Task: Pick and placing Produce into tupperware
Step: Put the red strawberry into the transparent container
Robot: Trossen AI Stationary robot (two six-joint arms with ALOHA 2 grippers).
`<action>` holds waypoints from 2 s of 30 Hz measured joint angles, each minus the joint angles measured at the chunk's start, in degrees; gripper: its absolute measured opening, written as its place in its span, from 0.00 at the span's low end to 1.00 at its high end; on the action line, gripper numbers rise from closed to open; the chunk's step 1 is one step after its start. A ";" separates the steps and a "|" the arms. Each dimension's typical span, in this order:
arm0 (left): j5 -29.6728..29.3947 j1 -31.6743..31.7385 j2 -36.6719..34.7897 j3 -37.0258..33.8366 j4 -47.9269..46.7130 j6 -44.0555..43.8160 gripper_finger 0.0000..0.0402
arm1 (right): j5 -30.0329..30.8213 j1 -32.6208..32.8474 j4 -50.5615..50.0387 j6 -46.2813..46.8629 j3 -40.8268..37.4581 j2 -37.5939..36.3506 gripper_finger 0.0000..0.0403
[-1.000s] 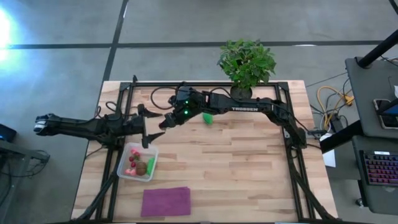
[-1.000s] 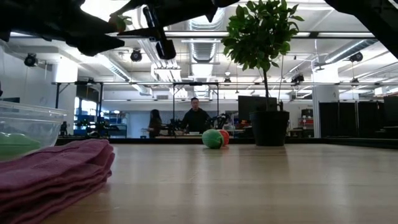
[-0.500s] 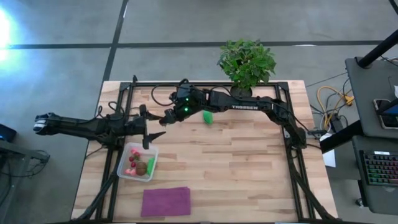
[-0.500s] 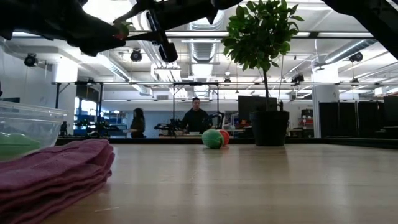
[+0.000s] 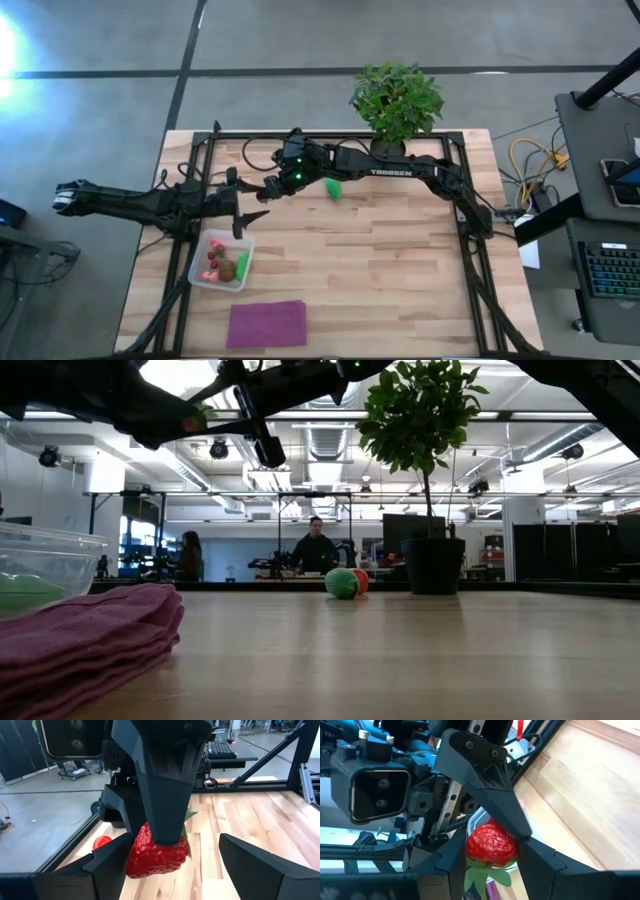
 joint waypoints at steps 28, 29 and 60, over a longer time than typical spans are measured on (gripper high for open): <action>-1.66 0.00 1.54 0.74 -0.42 -2.97 0.51 | -0.54 0.02 -0.26 0.00 -0.07 0.00 0.37; -1.78 0.00 1.71 0.74 -0.48 -2.95 0.50 | -0.54 0.03 -0.40 0.00 -0.07 0.00 0.37; -3.42 -0.02 1.40 0.87 -2.34 -3.19 0.38 | -0.80 0.03 -1.54 -0.84 -0.07 0.00 0.38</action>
